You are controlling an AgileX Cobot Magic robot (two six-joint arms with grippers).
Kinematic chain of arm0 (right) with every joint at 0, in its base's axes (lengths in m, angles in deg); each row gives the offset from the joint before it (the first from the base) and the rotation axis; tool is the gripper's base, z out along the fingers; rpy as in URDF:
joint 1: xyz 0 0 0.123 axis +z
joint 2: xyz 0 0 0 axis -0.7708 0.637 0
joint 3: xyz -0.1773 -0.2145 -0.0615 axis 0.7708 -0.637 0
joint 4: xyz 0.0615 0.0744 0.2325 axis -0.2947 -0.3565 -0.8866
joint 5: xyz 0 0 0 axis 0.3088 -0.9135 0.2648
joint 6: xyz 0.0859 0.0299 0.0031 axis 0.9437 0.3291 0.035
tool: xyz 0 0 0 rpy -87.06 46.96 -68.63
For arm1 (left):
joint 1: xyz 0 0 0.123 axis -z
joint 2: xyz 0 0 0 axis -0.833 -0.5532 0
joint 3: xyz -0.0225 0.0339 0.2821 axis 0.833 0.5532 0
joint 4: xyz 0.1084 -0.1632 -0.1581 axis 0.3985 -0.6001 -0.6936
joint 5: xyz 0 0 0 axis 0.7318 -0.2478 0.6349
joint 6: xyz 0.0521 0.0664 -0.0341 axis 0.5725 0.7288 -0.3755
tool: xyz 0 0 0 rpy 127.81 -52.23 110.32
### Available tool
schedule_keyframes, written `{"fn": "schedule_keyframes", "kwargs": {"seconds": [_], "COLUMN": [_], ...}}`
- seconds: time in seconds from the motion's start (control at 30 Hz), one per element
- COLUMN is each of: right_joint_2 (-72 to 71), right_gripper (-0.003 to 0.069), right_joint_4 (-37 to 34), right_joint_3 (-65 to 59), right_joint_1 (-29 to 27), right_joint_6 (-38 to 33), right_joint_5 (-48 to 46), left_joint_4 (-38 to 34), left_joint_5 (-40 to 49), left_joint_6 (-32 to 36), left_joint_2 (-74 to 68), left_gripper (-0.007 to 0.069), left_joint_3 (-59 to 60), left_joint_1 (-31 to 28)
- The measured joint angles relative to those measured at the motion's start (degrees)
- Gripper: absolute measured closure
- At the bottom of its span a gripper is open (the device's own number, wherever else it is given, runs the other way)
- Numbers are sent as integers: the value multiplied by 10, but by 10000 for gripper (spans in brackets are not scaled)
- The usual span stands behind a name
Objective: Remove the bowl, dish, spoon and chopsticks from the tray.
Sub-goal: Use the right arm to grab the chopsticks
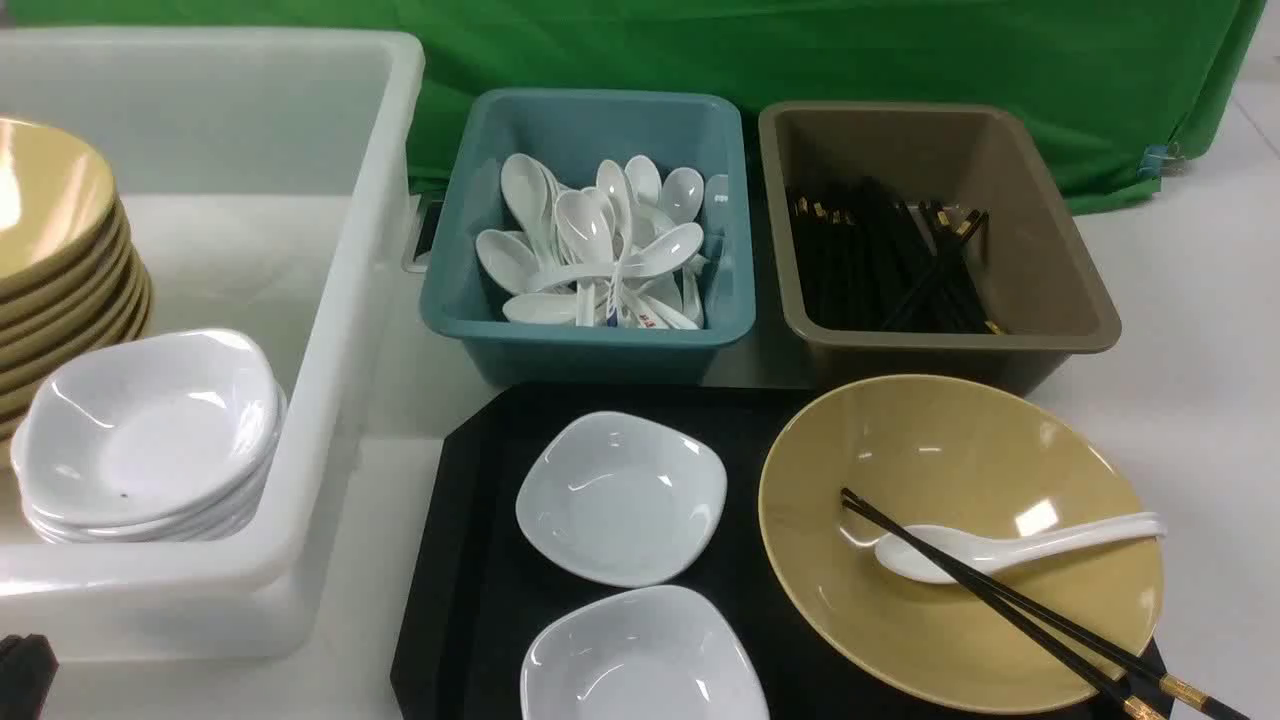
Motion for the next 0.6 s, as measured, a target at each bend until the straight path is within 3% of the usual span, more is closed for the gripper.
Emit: {"fn": "schedule_keyframes", "kwargs": {"seconds": [0.4,0.47,0.6], "right_joint_2": [0,0,0], "right_gripper": [417,417,417], "right_joint_4": [0,0,0], "right_joint_3": [0,0,0], "right_joint_1": [0,0,0], "right_joint_6": [0,0,0], "right_joint_5": [0,0,0], "left_joint_4": [6,-13,-146], "left_joint_5": [-9,-34,-142], "left_joint_6": [0,-6,-59], "left_joint_2": [0,0,0], "left_gripper": [606,606,606], "left_joint_3": [0,0,0], "left_joint_1": [0,0,0]}}
